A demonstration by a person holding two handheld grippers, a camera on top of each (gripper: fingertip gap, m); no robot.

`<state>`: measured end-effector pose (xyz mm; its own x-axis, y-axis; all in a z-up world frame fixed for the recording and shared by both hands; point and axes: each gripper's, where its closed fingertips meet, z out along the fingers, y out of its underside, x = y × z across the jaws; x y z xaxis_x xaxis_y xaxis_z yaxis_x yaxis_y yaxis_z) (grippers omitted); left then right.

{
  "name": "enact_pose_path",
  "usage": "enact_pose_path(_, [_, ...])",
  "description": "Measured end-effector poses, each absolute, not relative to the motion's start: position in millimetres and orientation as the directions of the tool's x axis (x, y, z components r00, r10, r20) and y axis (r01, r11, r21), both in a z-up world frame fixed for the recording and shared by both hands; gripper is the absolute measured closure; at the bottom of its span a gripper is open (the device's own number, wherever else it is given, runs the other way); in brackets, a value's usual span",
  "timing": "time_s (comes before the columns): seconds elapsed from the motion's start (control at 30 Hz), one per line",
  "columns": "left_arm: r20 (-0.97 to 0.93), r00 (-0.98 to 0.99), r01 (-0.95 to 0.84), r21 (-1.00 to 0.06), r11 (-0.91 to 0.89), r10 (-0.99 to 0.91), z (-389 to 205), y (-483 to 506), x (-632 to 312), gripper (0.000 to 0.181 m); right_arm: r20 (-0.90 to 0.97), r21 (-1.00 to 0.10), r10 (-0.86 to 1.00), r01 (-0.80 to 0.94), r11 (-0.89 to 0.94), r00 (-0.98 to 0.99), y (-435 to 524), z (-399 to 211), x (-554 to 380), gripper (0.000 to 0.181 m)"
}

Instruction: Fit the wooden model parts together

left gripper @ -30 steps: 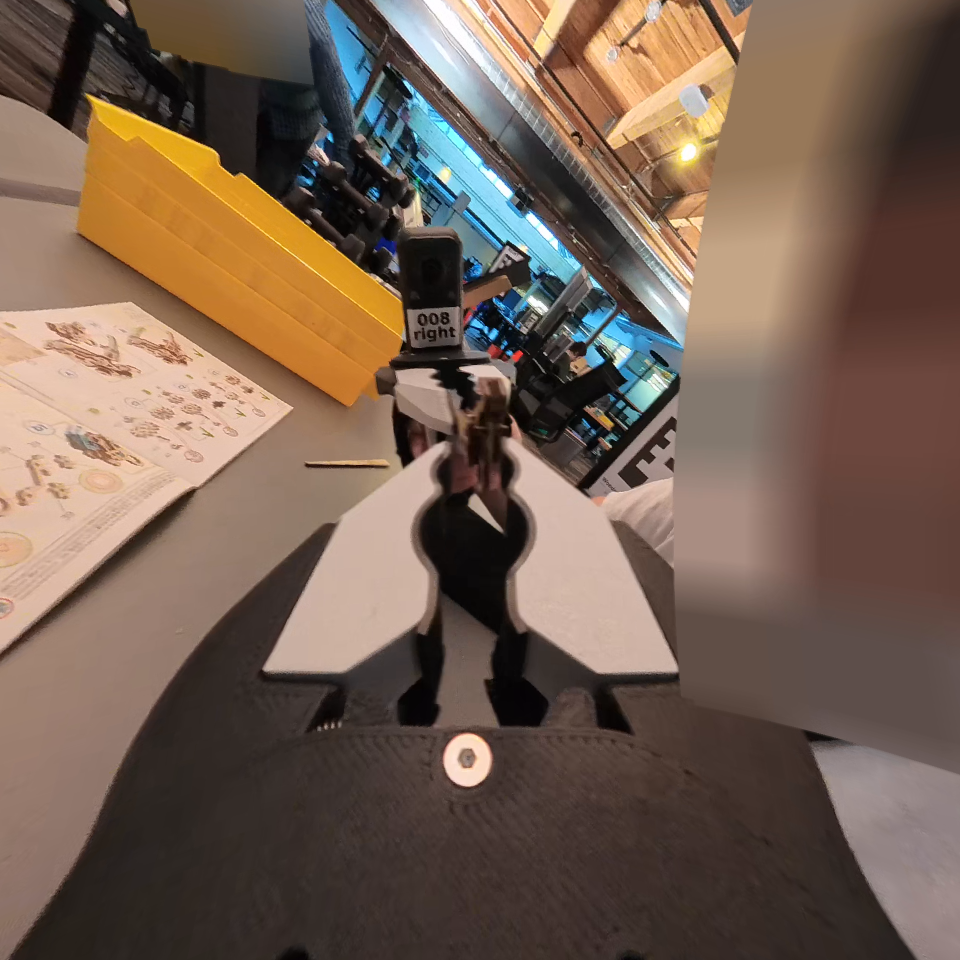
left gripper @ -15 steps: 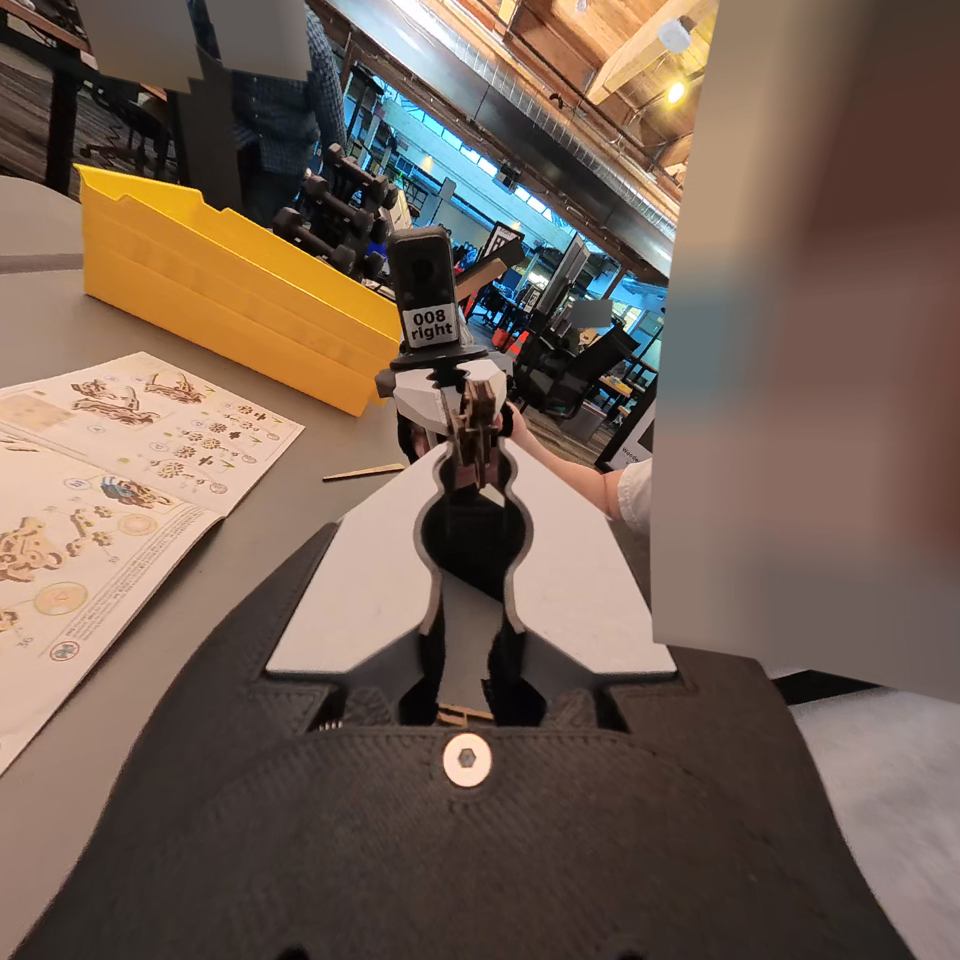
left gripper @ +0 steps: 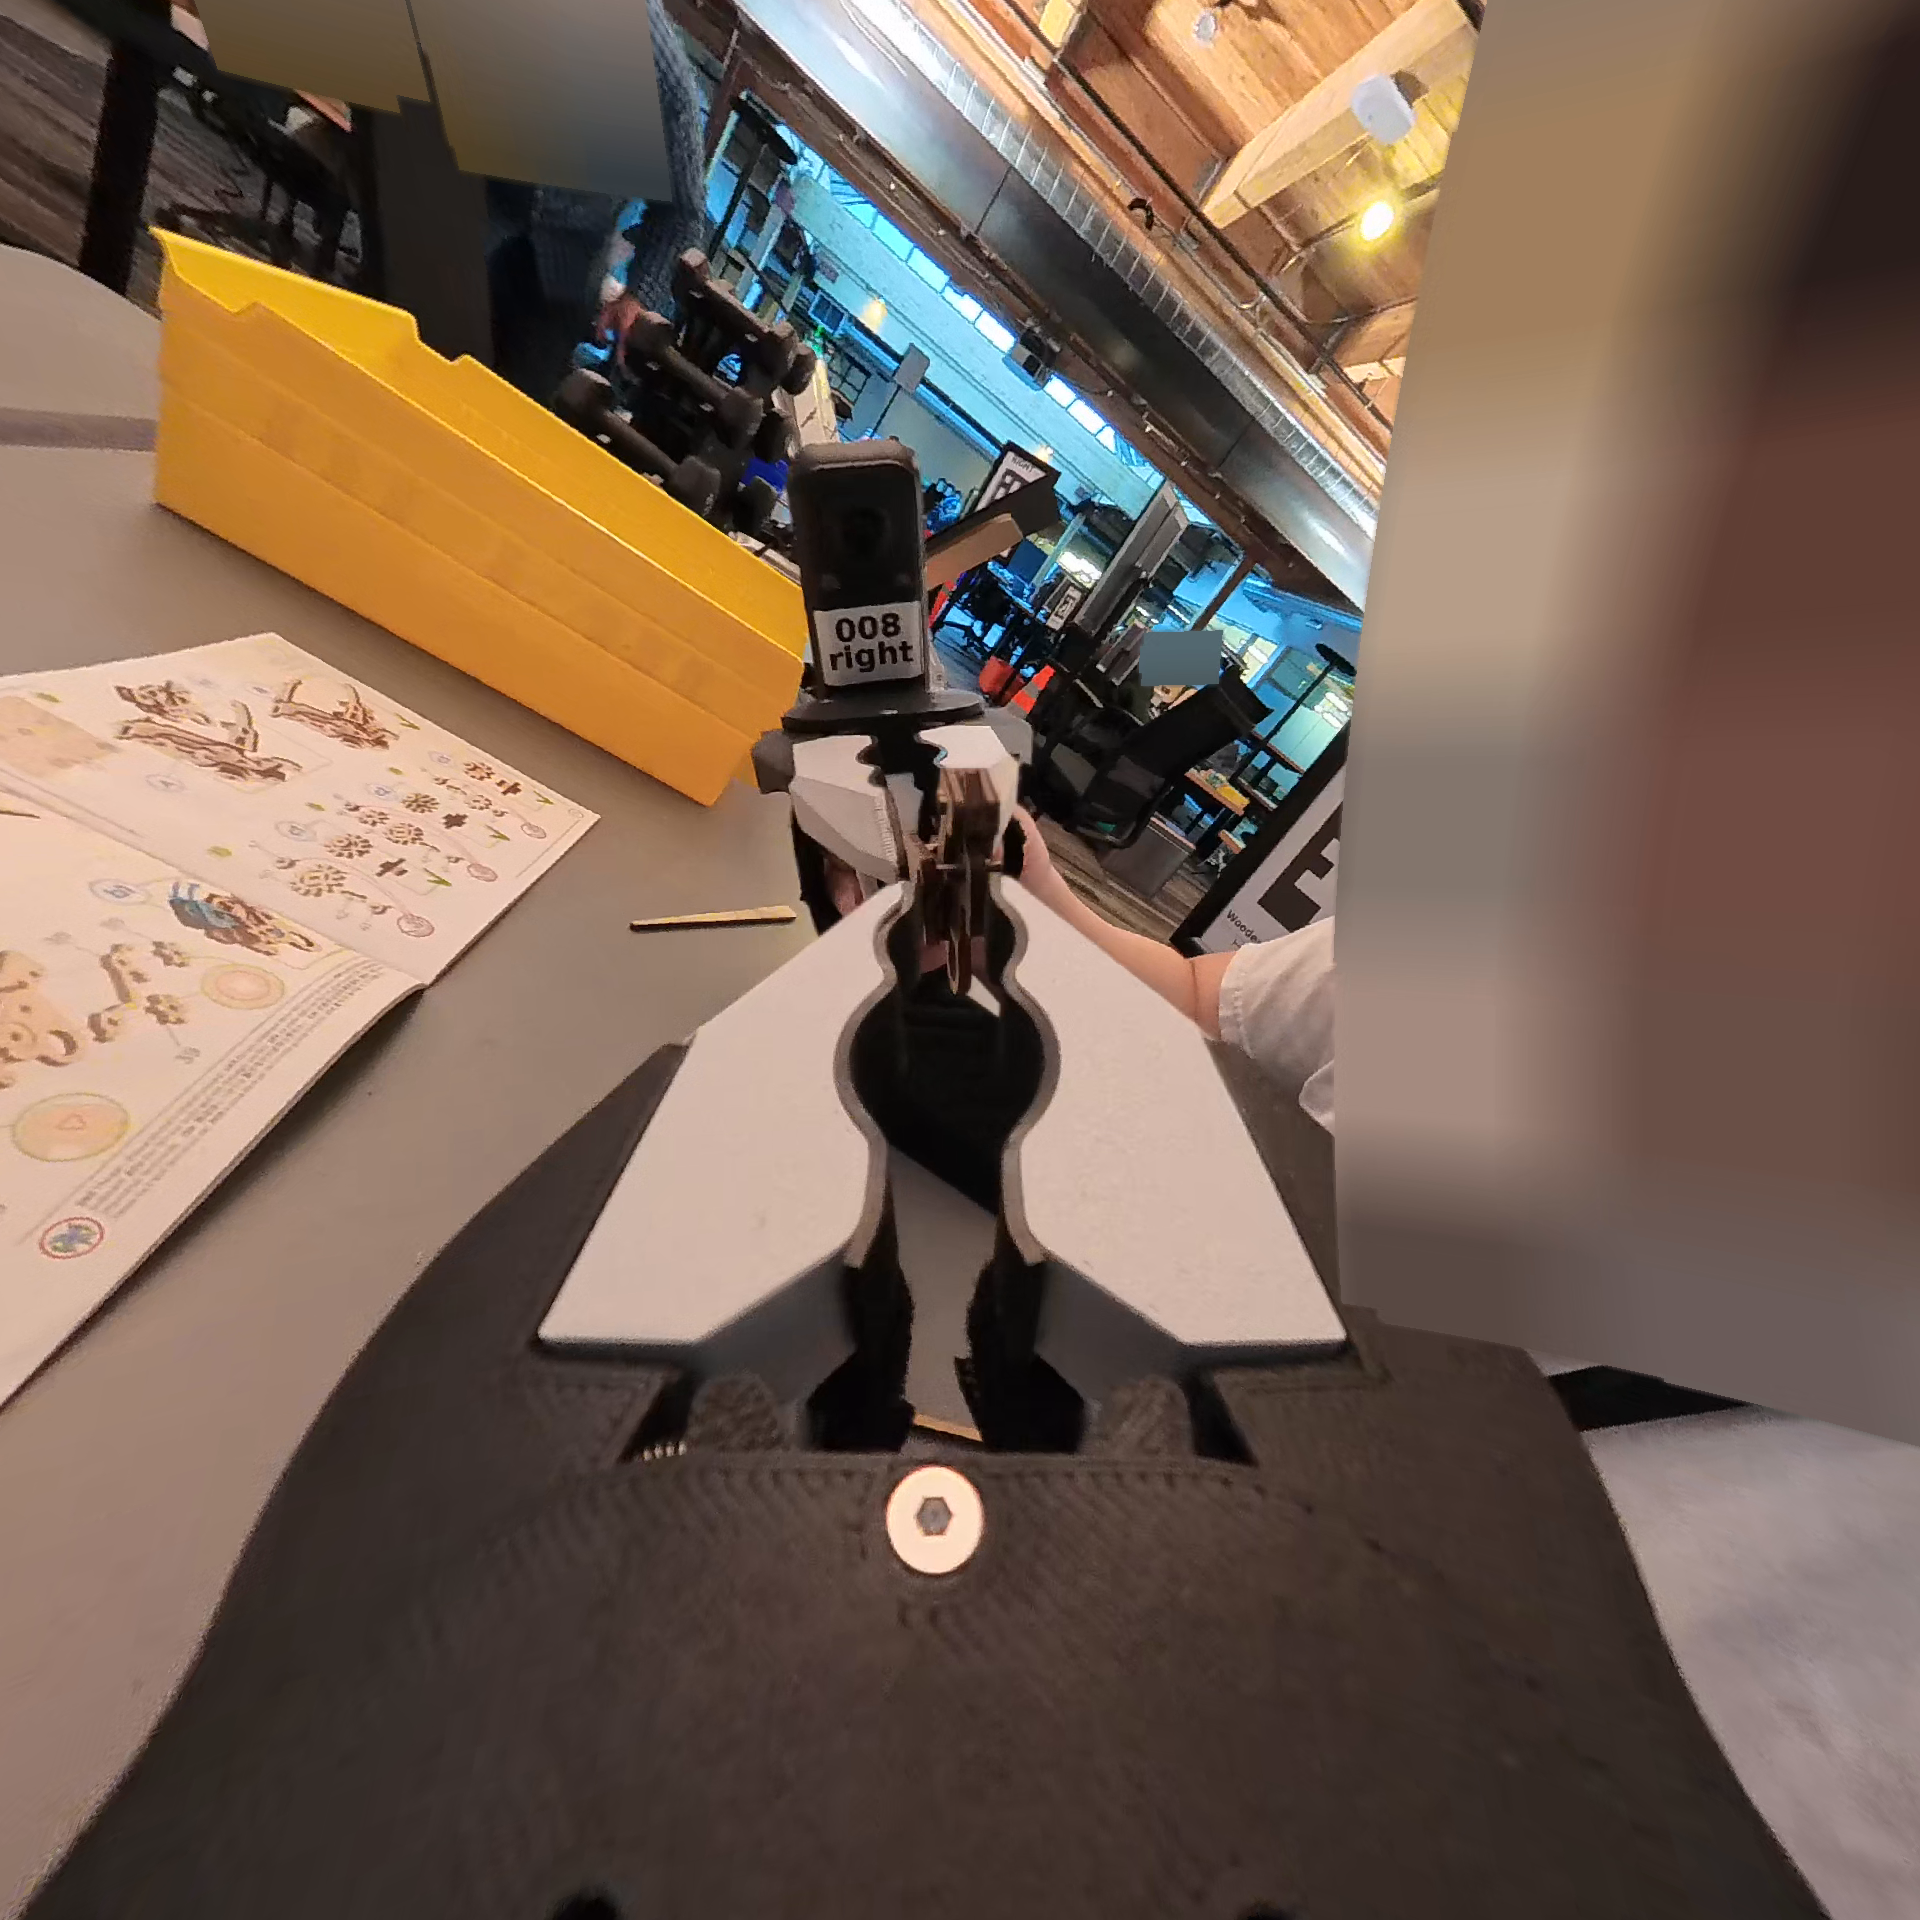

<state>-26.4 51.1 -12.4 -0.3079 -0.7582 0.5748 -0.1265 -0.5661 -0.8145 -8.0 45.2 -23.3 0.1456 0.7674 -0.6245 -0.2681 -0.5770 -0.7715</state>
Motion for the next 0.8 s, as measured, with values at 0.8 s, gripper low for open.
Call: enact_pose_path(0.8, [0.594, -0.162, -0.359, -0.779, -0.513, -0.788, -81, 54, -15, 0.166, -0.697, -0.696, 0.657, -0.051, -0.716, 0.287, 53, -90, -9, 0.173])
